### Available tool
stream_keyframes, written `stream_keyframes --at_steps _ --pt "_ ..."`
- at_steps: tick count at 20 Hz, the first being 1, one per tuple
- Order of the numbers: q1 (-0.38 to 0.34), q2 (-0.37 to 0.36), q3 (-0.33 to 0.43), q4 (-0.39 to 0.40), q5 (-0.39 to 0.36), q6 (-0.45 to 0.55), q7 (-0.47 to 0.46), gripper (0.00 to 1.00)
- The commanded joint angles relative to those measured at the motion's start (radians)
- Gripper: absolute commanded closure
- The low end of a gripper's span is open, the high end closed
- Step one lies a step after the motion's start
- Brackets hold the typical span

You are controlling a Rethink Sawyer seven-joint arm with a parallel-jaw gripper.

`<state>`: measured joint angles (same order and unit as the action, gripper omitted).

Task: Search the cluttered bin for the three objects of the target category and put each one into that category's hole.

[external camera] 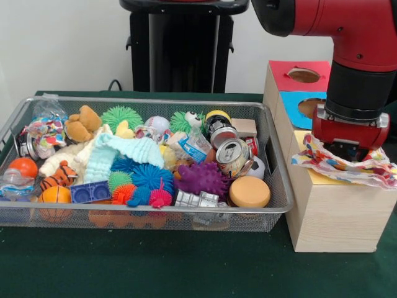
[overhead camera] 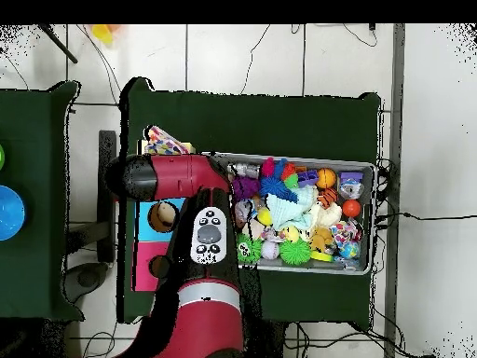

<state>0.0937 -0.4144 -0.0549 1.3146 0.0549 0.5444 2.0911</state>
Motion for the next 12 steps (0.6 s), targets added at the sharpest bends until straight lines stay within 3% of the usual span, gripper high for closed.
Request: stream_keyframes --at_steps 1,12 --pt "-0.019 0.048 0.011 0.017 0.017 0.026 0.147 0.00" --pt "-0.010 0.011 0.004 0.040 0.031 0.036 0.168 0.00"
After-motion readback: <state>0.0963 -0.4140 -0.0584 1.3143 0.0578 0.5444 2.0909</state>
